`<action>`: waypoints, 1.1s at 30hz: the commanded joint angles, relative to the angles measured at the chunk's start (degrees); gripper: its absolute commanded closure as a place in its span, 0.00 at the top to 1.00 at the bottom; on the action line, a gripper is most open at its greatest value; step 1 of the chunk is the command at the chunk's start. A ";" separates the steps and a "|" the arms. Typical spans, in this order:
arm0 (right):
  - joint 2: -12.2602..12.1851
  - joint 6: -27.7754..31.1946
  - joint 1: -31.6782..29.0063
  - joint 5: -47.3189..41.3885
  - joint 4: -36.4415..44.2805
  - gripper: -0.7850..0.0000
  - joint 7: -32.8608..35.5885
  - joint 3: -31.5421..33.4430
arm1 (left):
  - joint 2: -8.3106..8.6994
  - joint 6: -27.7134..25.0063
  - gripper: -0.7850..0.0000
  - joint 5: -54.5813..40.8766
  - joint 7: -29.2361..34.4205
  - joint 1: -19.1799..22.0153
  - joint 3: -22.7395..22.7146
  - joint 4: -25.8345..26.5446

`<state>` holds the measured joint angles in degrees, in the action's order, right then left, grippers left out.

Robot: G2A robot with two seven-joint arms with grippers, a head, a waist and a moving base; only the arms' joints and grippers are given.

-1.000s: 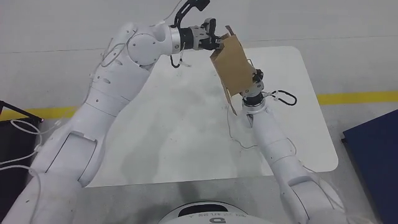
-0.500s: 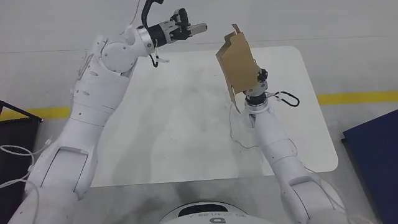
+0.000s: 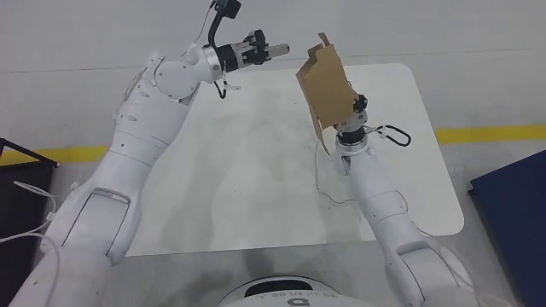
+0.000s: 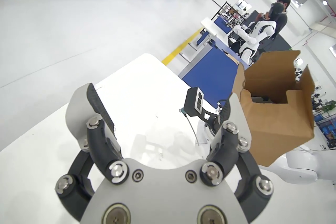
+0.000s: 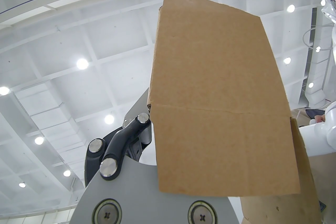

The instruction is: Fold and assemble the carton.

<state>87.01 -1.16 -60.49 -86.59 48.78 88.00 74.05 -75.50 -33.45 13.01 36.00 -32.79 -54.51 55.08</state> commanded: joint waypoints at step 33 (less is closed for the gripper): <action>0.00 0.00 0.00 0.00 0.00 0.00 0.00 0.00 | -6.46 -7.35 1.00 -7.42 3.10 7.59 9.22 -10.55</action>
<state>87.01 -1.16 -60.49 -86.59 48.78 88.00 74.05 -81.92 -40.83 5.66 39.22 -25.27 -45.22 44.48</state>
